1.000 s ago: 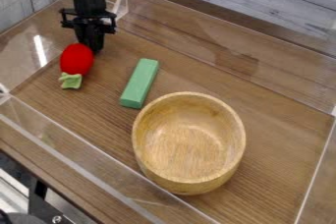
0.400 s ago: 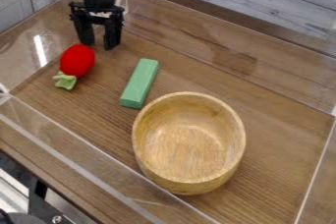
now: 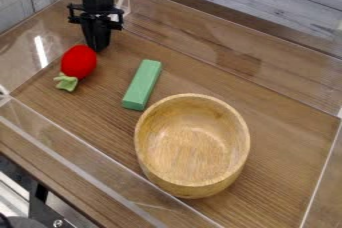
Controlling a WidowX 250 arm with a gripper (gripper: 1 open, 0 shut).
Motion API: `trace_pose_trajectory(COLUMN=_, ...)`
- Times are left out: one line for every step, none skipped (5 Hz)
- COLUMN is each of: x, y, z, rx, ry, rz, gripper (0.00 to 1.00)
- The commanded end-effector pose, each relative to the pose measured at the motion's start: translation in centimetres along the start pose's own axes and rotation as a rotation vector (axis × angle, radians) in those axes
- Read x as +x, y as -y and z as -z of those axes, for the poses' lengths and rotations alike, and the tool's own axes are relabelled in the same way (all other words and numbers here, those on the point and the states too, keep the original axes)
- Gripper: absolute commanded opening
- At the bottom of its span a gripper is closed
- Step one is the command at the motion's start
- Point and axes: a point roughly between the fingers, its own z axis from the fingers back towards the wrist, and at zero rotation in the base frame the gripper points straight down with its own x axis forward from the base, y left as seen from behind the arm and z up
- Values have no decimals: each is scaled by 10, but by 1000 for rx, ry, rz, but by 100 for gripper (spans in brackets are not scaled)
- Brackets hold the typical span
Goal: Move the red object to the right side of the table
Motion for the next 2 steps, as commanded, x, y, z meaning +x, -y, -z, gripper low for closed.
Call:
trace_pose_trajectory(x=-3, y=14, z=-35, rx=44, ry=94, rz=57, gripper=0)
trace_pose_trajectory(x=-8, y=30, z=-58, rx=69, ry=153, rz=102, gripper=0)
